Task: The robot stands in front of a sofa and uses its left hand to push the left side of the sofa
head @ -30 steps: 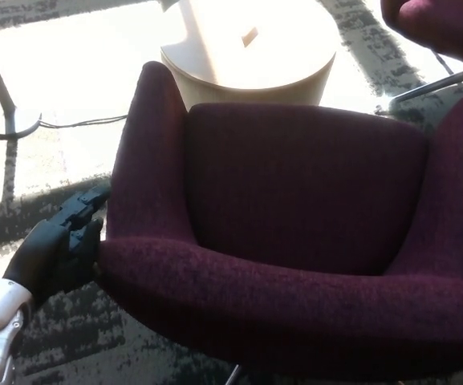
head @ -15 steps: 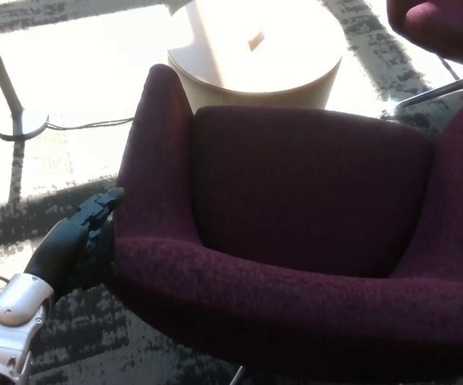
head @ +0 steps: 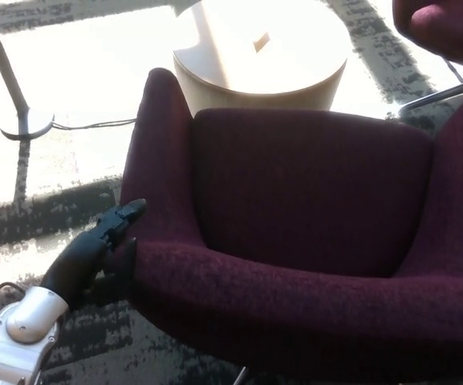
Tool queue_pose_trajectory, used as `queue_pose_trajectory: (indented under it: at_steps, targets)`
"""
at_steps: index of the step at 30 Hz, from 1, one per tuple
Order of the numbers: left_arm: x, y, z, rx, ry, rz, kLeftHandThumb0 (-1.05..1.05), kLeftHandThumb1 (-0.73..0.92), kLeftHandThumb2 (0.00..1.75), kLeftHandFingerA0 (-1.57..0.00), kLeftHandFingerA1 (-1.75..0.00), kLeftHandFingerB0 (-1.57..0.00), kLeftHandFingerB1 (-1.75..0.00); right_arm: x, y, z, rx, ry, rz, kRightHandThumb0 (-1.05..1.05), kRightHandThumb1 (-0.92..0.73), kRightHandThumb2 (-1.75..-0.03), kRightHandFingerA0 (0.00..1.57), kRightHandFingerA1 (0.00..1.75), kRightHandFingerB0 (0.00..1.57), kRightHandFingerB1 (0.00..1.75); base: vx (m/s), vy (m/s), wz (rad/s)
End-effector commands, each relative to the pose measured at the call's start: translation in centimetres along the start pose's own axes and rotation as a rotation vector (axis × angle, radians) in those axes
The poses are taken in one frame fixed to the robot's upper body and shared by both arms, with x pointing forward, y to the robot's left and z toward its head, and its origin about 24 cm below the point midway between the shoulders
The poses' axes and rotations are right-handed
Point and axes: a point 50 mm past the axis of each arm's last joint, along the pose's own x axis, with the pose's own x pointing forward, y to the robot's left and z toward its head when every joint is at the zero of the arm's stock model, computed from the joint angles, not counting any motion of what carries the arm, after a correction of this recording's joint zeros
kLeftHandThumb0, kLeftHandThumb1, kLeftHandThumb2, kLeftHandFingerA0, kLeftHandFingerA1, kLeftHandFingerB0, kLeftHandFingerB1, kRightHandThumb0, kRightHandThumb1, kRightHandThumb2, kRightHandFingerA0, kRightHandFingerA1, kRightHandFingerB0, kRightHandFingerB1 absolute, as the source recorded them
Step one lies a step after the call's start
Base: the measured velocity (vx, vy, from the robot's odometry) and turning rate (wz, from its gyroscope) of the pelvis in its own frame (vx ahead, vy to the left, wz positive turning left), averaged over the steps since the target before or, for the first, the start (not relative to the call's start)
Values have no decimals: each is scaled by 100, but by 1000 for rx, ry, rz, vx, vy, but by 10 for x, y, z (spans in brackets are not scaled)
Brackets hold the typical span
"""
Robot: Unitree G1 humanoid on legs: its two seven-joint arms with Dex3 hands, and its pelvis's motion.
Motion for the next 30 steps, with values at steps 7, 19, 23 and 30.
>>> queue_pose_trajectory:
  at_steps: [7,19,23,30]
  targets:
    - [3,-71,1,34,22,-283,-95,86,126,0,-12,-2,-12,6,-8,1,-37,-10,-22,-59,-77,-64,57,56,49,39,-1,3,1]
    - [0,-96,5,74,34,-369,-94,84,124,0,-15,0,-11,5,-7,1,-62,-20,-8,-59,-77,-63,59,51,51,39,0,0,0]
    - [-3,-114,11,96,23,-425,-91,80,123,0,-22,-1,-18,0,-2,-2,-63,-4,10,-58,-76,-63,59,54,52,39,0,0,0]
    - [0,-131,21,45,19,-467,-100,83,122,-3,-14,-10,-13,2,-4,-2,-82,-6,13,-60,-77,-64,59,58,52,40,-5,3,4]
